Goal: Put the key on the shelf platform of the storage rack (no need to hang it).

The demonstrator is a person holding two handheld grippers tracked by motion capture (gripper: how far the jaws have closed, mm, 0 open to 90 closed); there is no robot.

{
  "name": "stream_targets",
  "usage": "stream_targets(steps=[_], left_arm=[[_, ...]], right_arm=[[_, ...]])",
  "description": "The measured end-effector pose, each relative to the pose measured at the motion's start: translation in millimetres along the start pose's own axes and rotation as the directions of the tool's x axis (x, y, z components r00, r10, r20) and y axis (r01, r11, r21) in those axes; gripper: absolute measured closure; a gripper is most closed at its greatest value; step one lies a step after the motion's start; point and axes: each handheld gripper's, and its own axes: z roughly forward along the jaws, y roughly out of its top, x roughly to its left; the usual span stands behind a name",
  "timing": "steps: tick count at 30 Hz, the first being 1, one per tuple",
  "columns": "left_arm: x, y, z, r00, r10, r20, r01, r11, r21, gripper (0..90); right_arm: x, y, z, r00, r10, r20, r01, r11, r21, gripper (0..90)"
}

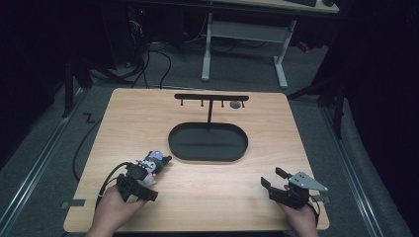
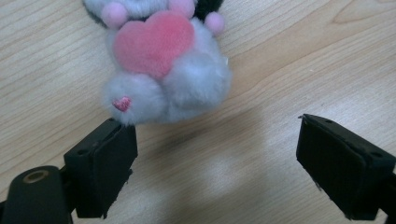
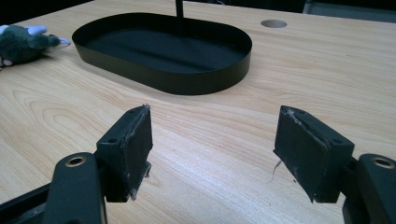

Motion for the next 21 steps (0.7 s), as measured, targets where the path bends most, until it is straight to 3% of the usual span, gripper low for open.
stream_targets(steps=[8,10,21], left_arm=[[2.1,11.6,0.1,0.9997,-0.004,-0.024,0.005,0.9997,0.022,12.1],[8.1,17.6,-3.0,0.999,-0.026,-0.035,0.027,0.9993,0.026,11.9],[13.9,35.4,-12.2,0.997,-0.046,-0.061,0.048,0.9987,0.019,9.3]], right_arm=[[-0.2,4.6,10.6,1.0,-0.002,-0.008,0.002,1.0,0.005,27.7],[1.3,5.6,13.8,0.9999,-0.007,-0.014,0.007,1.0,0.012,27.7],[2.3,6.6,19.9,0.9994,-0.01,-0.033,0.01,1.0,0.007,27.7]])
